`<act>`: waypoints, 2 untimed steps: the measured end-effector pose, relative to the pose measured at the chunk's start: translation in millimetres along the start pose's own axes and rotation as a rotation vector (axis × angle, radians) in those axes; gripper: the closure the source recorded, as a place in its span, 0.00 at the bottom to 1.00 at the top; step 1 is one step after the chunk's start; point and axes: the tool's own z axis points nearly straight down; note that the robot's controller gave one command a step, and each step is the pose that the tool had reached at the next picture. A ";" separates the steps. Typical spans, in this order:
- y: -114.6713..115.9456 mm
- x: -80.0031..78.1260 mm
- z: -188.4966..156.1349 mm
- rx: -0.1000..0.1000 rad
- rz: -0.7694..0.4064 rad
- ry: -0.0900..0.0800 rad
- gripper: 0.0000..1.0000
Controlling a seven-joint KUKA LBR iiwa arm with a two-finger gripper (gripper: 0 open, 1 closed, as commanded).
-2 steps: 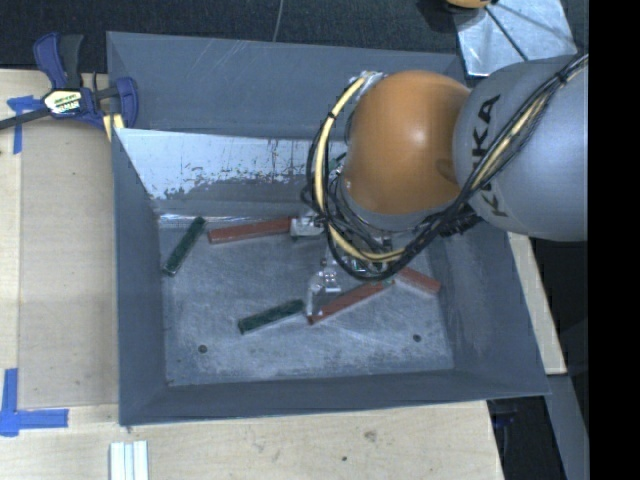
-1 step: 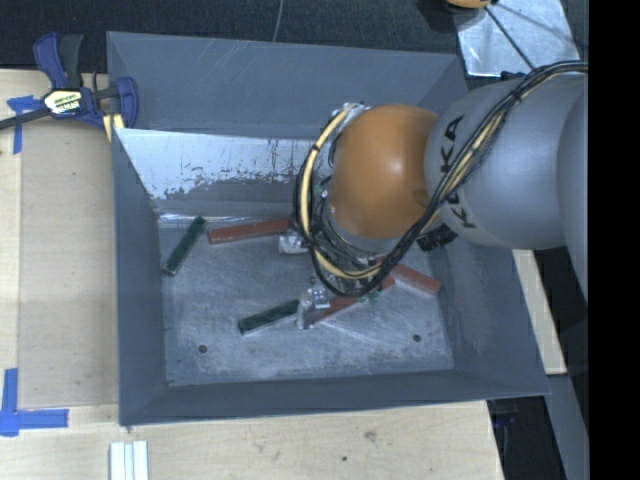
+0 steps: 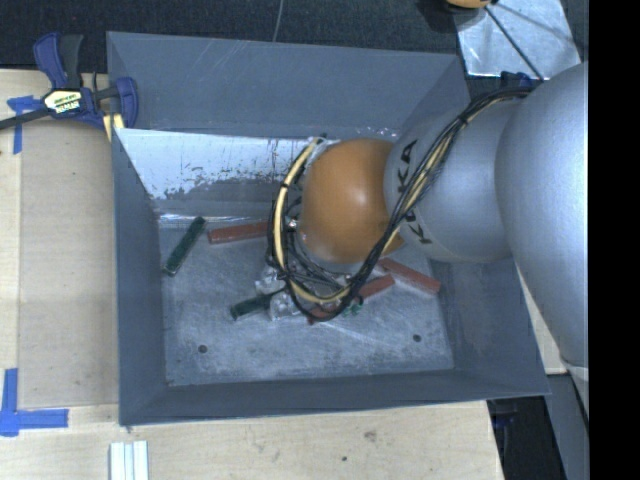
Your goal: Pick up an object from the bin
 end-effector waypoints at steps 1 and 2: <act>0.0 0.0 0.0 0.000 0.000 0.000 1.00; -9.1 5.8 -202.1 0.000 0.013 0.029 1.00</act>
Offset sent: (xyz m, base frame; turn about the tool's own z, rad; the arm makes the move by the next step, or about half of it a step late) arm -0.0093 -0.0128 0.2239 0.0129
